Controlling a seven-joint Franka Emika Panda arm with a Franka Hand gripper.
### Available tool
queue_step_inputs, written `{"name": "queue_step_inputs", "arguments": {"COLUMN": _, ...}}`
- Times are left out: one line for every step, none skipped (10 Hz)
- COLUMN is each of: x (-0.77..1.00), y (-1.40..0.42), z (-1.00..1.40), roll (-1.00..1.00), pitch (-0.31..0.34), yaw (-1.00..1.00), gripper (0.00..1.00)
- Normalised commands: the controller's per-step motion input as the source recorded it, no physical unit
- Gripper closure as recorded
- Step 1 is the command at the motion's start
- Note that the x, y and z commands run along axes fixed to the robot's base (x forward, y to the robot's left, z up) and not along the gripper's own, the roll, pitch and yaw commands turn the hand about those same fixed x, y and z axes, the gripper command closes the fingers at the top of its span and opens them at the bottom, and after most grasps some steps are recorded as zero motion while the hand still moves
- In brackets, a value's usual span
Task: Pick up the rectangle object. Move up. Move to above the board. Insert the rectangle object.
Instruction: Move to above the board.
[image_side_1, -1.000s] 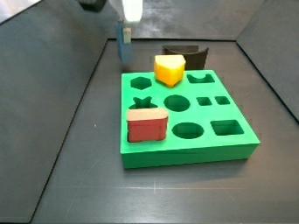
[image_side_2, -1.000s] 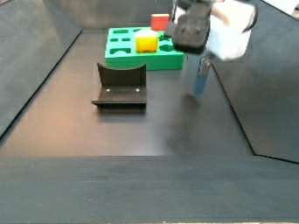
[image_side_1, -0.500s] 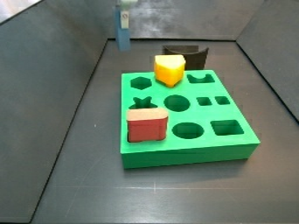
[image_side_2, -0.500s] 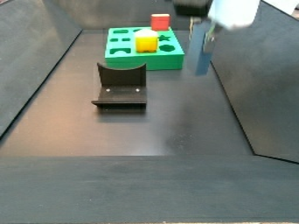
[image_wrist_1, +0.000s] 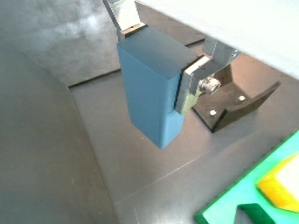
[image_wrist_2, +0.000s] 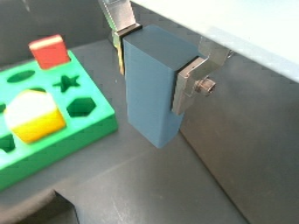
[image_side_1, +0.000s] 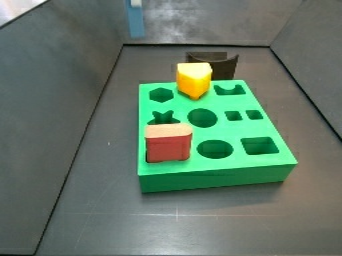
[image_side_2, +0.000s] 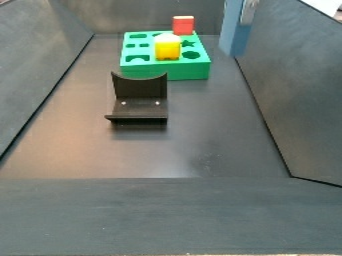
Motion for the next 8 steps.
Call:
{"name": "queue_step_inputs", "arguments": {"x": -0.06, "y": -0.15, "z": 1.00, "roll": -0.06, "pitch": 0.032, "yaw": -0.01, "gripper": 1.00}}
{"name": "queue_step_inputs", "arguments": {"x": -0.05, "y": -0.13, "z": 1.00, "roll": -0.05, "pitch": 0.055, "yaw": 0.00, "gripper": 1.00}}
{"name": "queue_step_inputs", "arguments": {"x": -0.04, "y": -0.12, "z": 1.00, "roll": -0.05, "pitch": 0.064, "yaw": 0.01, "gripper": 1.00}}
{"name": "queue_step_inputs", "arguments": {"x": -0.02, "y": -0.10, "z": 0.99, "roll": -0.04, "pitch": 0.078, "yaw": 0.01, "gripper": 1.00}}
{"name": "queue_step_inputs", "arguments": {"x": -0.01, "y": -0.07, "z": 0.82, "roll": -0.03, "pitch": 0.085, "yaw": 0.01, "gripper": 1.00}}
{"name": "queue_step_inputs", "arguments": {"x": 0.00, "y": -0.05, "z": 0.66, "roll": -0.03, "pitch": 0.088, "yaw": 0.01, "gripper": 1.00}}
{"name": "queue_step_inputs", "arguments": {"x": 0.01, "y": -0.03, "z": 0.50, "roll": -0.02, "pitch": 0.089, "yaw": 0.02, "gripper": 1.00}}
{"name": "queue_step_inputs", "arguments": {"x": 0.01, "y": -0.02, "z": 0.28, "roll": -0.01, "pitch": 0.089, "yaw": 0.02, "gripper": 1.00}}
